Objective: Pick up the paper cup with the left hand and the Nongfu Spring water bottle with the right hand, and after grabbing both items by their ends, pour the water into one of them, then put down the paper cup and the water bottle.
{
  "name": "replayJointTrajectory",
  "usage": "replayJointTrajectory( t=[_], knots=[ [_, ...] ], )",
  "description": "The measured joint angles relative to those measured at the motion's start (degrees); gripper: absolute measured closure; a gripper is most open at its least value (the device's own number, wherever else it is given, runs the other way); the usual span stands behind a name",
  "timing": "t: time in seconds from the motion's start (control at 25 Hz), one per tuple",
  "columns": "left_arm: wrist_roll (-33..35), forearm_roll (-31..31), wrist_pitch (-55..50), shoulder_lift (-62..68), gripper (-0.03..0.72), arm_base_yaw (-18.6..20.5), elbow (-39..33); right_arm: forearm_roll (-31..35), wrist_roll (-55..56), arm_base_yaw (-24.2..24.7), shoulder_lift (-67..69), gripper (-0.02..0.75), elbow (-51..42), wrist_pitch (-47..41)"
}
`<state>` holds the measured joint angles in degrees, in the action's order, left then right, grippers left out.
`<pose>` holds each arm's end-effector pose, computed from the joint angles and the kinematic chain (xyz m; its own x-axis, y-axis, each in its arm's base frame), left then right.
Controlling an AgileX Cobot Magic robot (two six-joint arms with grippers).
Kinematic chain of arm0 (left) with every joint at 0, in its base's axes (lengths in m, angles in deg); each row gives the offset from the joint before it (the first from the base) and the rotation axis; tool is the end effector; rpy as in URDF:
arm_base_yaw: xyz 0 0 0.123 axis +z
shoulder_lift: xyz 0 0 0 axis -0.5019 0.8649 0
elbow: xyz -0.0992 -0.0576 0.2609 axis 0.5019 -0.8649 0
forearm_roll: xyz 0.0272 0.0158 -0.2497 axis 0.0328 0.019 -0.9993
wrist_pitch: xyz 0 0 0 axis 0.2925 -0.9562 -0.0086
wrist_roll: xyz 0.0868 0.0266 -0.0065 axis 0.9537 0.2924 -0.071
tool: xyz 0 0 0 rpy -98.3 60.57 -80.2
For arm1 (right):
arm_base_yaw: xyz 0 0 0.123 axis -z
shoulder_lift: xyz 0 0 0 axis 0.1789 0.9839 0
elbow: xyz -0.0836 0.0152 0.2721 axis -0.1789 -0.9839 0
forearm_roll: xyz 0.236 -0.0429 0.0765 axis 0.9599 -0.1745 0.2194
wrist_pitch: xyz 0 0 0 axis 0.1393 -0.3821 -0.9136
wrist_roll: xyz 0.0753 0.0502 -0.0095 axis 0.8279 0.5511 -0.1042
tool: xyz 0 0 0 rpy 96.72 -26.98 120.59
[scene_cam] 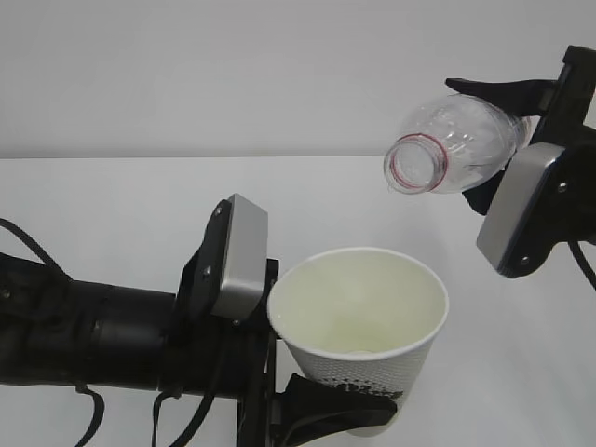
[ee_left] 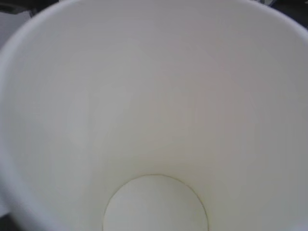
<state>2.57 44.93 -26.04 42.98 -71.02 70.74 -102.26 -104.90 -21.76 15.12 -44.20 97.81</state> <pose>0.1822 -0.2442 0.1640 -0.0277 0.2381 -0.9708 0.9993 0.0302 -0.0211 0.2471 0.0888 0.2387 0.5687 -0.7878 -0.2364 -0.1552 0.1795 -0.9714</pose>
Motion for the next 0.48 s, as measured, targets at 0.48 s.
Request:
replayJointTrajectory(
  t=[0.48],
  knots=[
    [0.0, 0.1, 0.5, 0.0, 0.190, 0.0, 0.0, 0.0, -1.5, 0.0, 0.0, 0.279, 0.0, 2.9]
  ],
)
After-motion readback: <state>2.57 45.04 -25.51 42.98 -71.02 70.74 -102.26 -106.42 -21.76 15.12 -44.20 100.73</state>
